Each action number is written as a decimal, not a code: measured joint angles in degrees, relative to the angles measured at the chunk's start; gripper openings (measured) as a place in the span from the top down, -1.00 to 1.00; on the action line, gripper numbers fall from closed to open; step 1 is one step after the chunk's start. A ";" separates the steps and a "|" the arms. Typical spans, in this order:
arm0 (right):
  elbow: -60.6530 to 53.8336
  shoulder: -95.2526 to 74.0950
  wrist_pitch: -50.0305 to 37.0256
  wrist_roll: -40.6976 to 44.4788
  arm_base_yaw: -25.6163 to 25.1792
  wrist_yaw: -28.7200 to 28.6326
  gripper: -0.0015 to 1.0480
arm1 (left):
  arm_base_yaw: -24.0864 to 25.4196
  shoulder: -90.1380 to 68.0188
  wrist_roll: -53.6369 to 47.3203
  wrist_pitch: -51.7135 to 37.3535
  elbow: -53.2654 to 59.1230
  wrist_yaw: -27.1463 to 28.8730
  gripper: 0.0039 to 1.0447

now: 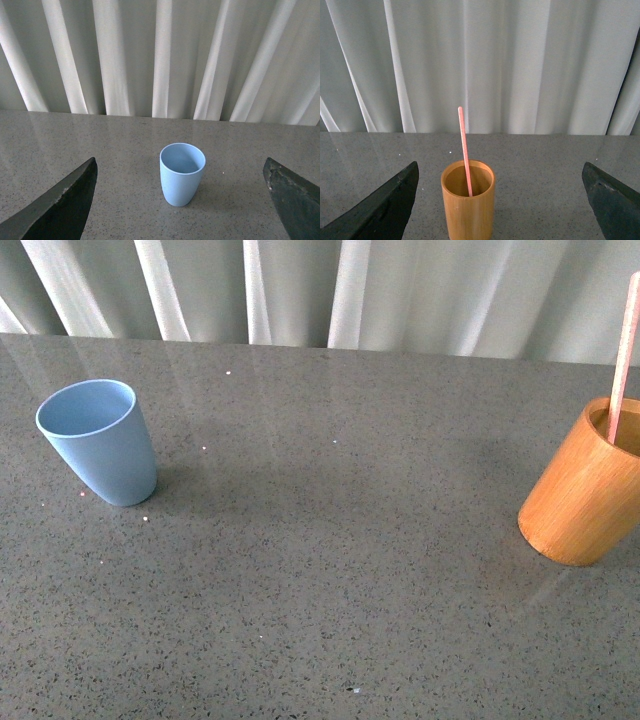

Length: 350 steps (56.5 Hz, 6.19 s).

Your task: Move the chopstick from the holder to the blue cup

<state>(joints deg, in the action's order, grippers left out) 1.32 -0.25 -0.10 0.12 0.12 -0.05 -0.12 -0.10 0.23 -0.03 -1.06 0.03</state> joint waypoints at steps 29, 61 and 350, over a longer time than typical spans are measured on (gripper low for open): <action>0.00 0.00 0.00 0.00 0.02 0.00 -0.81 | 0.00 0.00 0.00 0.00 0.00 0.00 -0.87; 0.00 0.00 0.00 0.00 0.00 0.00 -0.81 | 0.00 0.00 0.00 0.00 0.00 0.00 -0.87; 0.00 0.00 0.00 -0.02 0.02 0.02 -0.81 | -35.10 -114.77 0.42 16.81 -70.97 3.98 0.08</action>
<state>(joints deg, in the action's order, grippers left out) 1.32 -0.25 -0.10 0.10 0.14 -0.03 -35.22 -114.87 0.64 16.78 -72.03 4.01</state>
